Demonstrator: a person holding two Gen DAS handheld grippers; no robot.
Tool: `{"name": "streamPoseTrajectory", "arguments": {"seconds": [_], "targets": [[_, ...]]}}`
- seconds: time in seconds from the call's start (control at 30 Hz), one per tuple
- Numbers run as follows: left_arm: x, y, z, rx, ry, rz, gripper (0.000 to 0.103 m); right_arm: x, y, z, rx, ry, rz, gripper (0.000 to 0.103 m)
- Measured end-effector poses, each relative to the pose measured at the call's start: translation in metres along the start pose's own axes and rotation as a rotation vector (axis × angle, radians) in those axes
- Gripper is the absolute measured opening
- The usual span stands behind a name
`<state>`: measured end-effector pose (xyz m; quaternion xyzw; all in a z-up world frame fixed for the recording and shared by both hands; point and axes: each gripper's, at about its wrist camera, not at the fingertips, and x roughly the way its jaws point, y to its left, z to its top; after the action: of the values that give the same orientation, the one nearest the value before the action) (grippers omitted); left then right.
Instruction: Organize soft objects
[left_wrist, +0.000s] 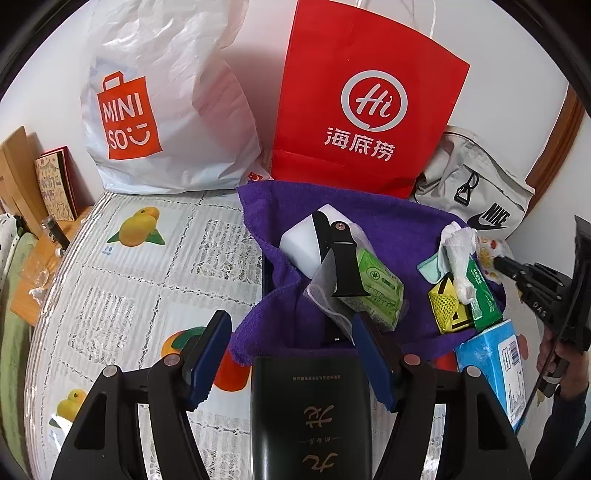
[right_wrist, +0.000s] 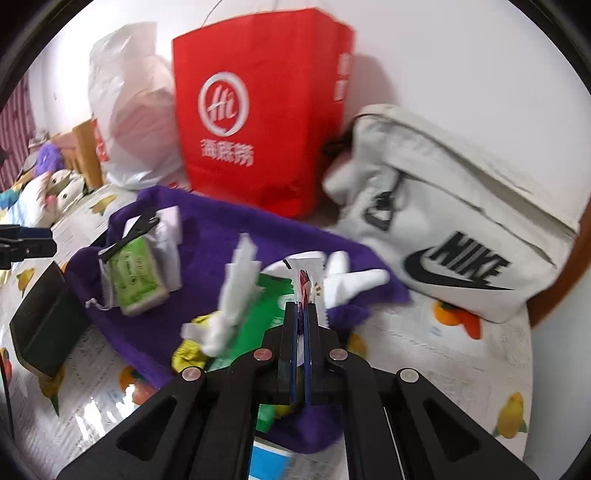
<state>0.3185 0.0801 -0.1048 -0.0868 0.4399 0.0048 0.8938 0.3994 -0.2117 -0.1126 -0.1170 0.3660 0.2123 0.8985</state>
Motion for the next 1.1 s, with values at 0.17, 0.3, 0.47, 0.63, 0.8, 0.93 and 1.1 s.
{"name": "streamPoseTrajectory", "arguments": {"seconds": [0.17,0.3,0.47,0.63,0.8,0.93,1.1], "targets": [[-0.004,0.005,-0.001,-0.011,-0.008,-0.009,0.066,-0.003,0.007,0.001,0.005,0.002,0.012,0.004],[-0.003,0.008,-0.002,-0.022,-0.001,-0.02,0.066,-0.004,0.022,0.0,-0.034,0.02,0.064,0.009],[-0.009,0.01,-0.005,-0.021,-0.004,-0.032,0.066,0.0,0.023,-0.011,-0.027,0.076,0.036,0.021],[-0.015,0.011,-0.007,-0.02,-0.01,-0.042,0.066,-0.01,0.02,-0.025,0.012,0.074,0.057,0.055],[-0.018,0.011,-0.01,-0.014,-0.006,-0.045,0.066,-0.014,0.009,-0.036,0.086,0.08,0.051,0.055],[-0.021,0.008,-0.01,-0.009,-0.01,-0.051,0.066,-0.027,0.005,-0.038,0.119,0.058,0.043,0.055],[-0.035,-0.001,-0.014,0.007,-0.016,-0.062,0.066,-0.057,0.006,-0.036,0.19,-0.002,0.028,0.056]]}}
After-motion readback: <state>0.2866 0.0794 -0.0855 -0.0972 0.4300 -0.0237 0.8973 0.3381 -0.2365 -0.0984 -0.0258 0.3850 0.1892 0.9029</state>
